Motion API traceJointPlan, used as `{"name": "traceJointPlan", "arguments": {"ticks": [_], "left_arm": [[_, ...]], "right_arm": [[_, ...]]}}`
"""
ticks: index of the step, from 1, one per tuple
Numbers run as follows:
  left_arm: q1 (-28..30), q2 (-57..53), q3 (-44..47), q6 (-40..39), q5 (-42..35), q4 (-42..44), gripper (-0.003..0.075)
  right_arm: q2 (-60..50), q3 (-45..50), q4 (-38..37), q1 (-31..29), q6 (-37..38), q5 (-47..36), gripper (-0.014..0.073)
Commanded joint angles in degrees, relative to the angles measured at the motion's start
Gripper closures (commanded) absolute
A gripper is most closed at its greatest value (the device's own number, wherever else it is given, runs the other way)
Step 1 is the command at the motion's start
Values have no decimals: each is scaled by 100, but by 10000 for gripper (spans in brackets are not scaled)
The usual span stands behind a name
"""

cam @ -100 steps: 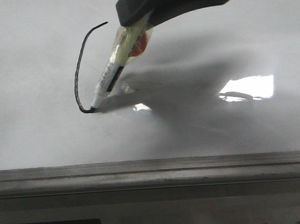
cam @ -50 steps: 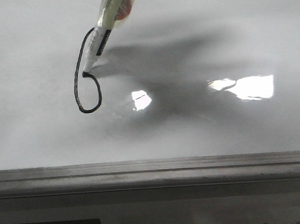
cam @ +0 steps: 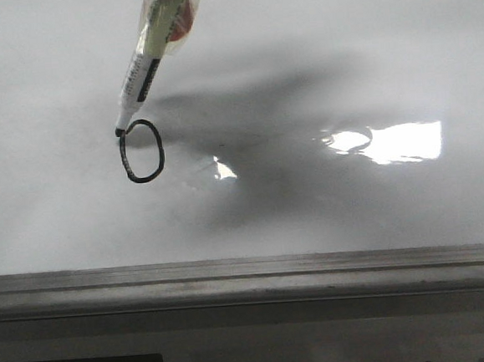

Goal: Write number 6 on whiteboard

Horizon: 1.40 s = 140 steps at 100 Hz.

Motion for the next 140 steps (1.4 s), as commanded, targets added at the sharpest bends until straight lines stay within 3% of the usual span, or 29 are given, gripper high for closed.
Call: {"name": "traceJointPlan", "arguments": {"ticks": [1,24,48,82,102,124,140], "left_arm": [[-289,103,-182,-22,-389,47,418],[-1008,843,-182,-22,-421,122,418],[-1018,1570,-182,-22,-1159,122,418],[-1018,2046,-182,-22,-1256,122,421],[-1018,2046,-182,-22,-1270,122,549],[-1018,2046,-182,-22,-1354,122,612],[-1018,2046,-182,-22,-1382,122,732]], "right_arm": [[-223,-170,-41,72,-83,-322,657],[-301,-170,-41,331,-92,-28,657],[-314,-170,-41,571,-92,51,657],[-441,-170,21,574,-92,201,657],[-441,-170,134,574,-92,225,657],[-441,-170,145,574,-92,373,657],[-441,-170,157,574,-92,476,657]]}}
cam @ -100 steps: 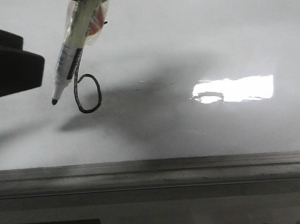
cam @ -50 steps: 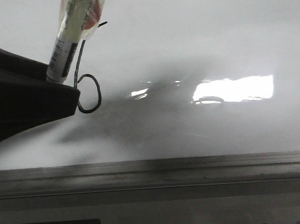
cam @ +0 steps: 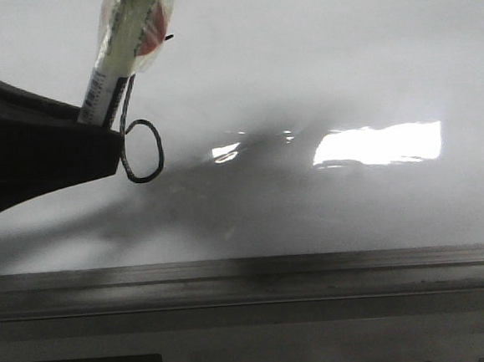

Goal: Write number 6 on whiteboard

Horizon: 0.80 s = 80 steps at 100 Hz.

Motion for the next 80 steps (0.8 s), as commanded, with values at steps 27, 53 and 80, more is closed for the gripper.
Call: {"name": "traceJointPlan", "arguments": {"ticks": [27,53,80], "left_arm": [[-27,-39,-182,-44,-564,-60,741],[-27,-105,-182,-958,-25,-1911,741],[80,-45,-182,-958,520,-3464,741]], "right_arm": [[-159,-170,47,18,-69,-159,440],[-185,-170,20,-203,-69,-442,126],[-197,-170,20,-274,-69,-439,126]]}}
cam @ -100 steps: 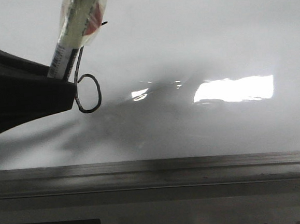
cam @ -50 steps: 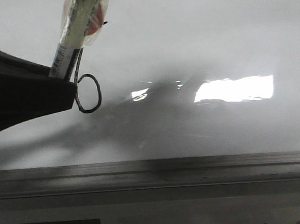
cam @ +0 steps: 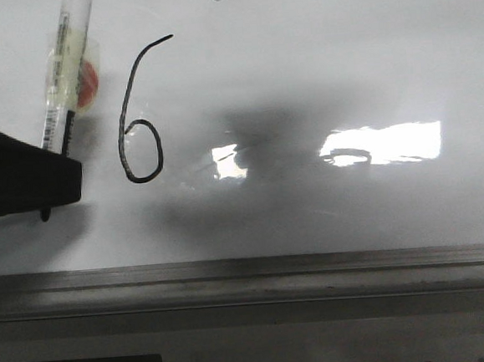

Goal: Write number 6 on whiteboard

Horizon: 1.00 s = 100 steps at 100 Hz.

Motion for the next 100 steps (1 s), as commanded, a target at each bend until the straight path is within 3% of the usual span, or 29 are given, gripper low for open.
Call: {"name": "traceJointPlan", "arguments": {"ticks": [1,46,57,73,79,100], "left_arm": [[55,-28,-182,-60,-274,-422,741],[147,-28,-182,-60,-168,-1017,734],[147,-28,-182,-60,-168,-1017,625],[147,-28,-182,-60,-220,-1017,346],[147,-28,-182,-60,-220,-1017,316],[147,-305,-182,-60,-76,-1017,314]], "right_arm": [[-162,-170,-7,-40,-61,-417,126],[-162,-170,-7,-40,-61,-428,126],[-162,-170,-7,-40,-61,-428,126],[-162,-170,-7,-40,-61,-428,126],[-162,-170,-7,-40,-61,-428,126],[-170,-170,-7,-40,-61,-407,127]]}}
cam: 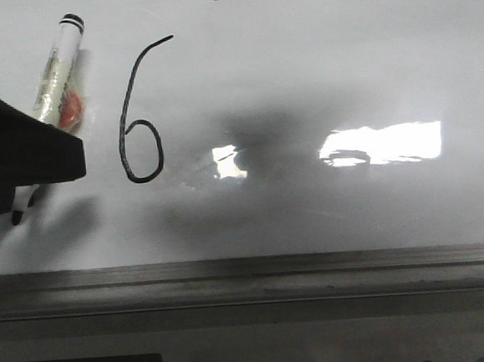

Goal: Write number 6 on whiteboard

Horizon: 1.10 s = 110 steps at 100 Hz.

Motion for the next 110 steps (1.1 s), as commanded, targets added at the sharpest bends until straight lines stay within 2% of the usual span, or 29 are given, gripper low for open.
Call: {"name": "traceJointPlan", "arguments": {"ticks": [1,4,9,18,24,31,44,76,90,110], "left_arm": [[20,-197,-126,-25,-182,-56,314],[20,-302,-126,-25,-182,-56,314],[20,-555,-126,-15,-168,-21,314],[20,-1010,-126,50,-143,77,321],[20,-1326,-126,122,-96,77,360],[20,-1763,-126,174,-36,151,454],[20,-2491,-126,174,142,646,745],[20,-3686,67,184,408,1826,741],[20,-3956,383,184,411,1836,741],[20,-3995,701,184,411,1836,741]], "right_arm": [[-180,-170,-7,-40,-47,-409,131],[-209,-170,-43,-40,-47,-383,151],[-255,-170,-140,-40,-47,-358,230],[-422,-119,-230,-40,-47,-386,489],[-569,-52,-298,-40,-47,-412,667],[-771,51,-400,-40,-47,-428,657],[-1240,423,-691,-40,-47,-574,657],[-2974,2039,-961,-40,-47,-1581,657],[-3738,2708,-1416,-40,-75,-1355,657],[-4574,3337,-1419,-40,-75,-794,657]]}}
